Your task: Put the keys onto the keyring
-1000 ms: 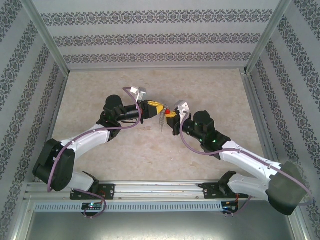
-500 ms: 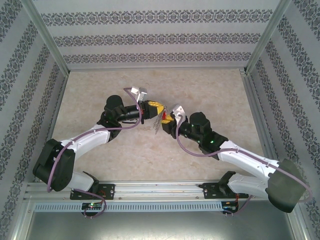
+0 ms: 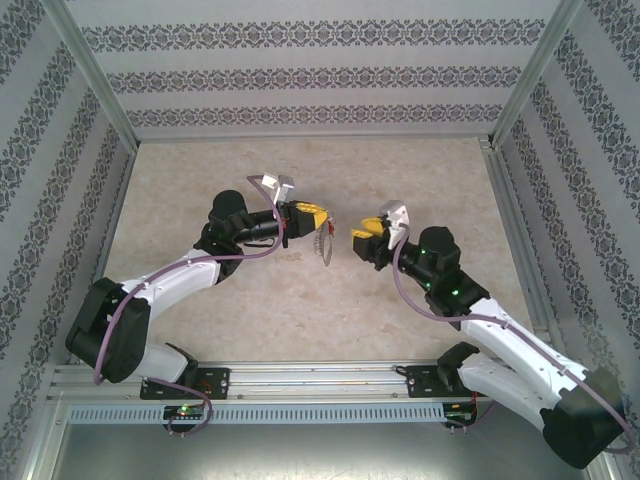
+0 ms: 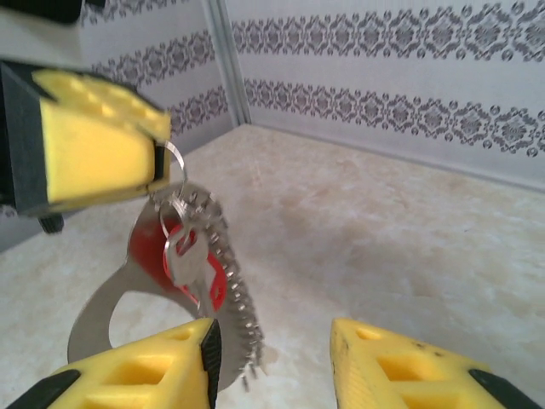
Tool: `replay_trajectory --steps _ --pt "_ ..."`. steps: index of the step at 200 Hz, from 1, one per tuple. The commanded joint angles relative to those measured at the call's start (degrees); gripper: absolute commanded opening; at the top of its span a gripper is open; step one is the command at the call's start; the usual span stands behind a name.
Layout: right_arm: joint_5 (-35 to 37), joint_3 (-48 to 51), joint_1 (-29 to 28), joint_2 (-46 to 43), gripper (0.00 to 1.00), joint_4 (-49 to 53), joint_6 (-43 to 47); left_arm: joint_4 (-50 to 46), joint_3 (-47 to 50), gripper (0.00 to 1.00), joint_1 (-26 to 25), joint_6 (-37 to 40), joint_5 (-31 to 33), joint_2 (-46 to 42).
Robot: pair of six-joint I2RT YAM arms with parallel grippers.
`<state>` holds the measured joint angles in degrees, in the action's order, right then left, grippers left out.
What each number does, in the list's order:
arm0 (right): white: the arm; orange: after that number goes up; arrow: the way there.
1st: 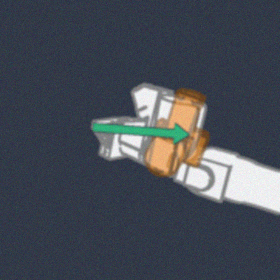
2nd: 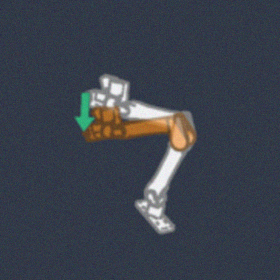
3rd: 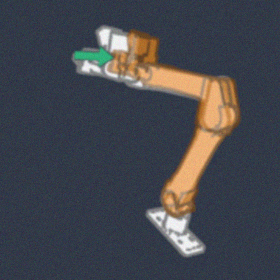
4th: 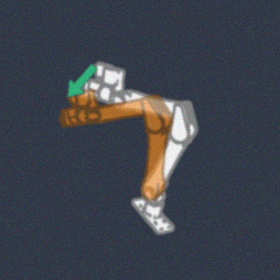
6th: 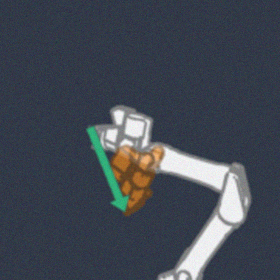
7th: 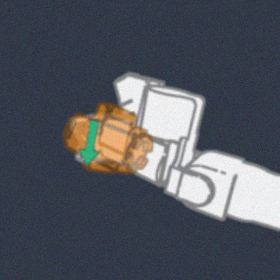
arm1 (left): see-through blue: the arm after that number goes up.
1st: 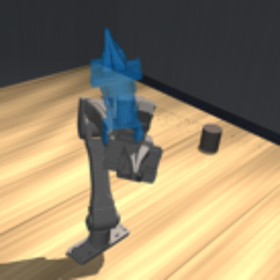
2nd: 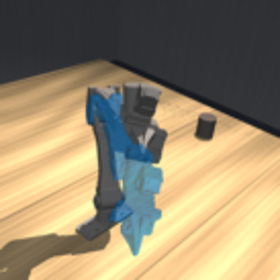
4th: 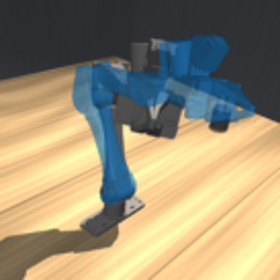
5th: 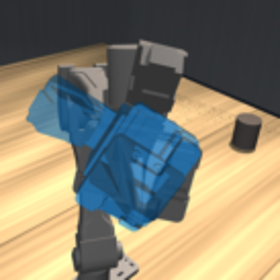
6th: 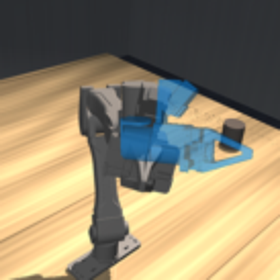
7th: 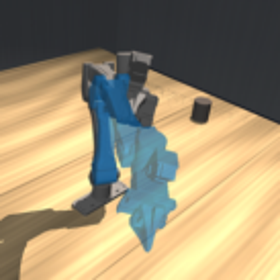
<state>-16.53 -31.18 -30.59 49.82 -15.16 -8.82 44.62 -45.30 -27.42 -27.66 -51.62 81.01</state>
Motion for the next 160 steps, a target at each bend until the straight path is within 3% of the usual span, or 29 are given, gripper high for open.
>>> replay_trajectory --steps 1,53,130,160 --pt "-7.08 -0.47 2.02 -0.57 0.39 -1.94 -3.18 2.08 -1.48 0.0 -0.68 0.74 -0.88 -1.36" --pt "-19.49 -6.27 2.82 6.8 0.37 -3.36 -3.92 1.46 -1.55 0.0 -0.97 0.96 -0.9 -1.42" --pt "-23.66 -8.96 2.71 12.22 0.35 -6.52 -5.64 0.55 -1.94 0.0 -1.35 1.56 -0.95 -1.34" --pt "-24.85 -9.58 2.53 13.75 0.29 -6.92 -5.82 0.55 -2.08 0.0 -1.41 1.71 -0.88 -1.11"
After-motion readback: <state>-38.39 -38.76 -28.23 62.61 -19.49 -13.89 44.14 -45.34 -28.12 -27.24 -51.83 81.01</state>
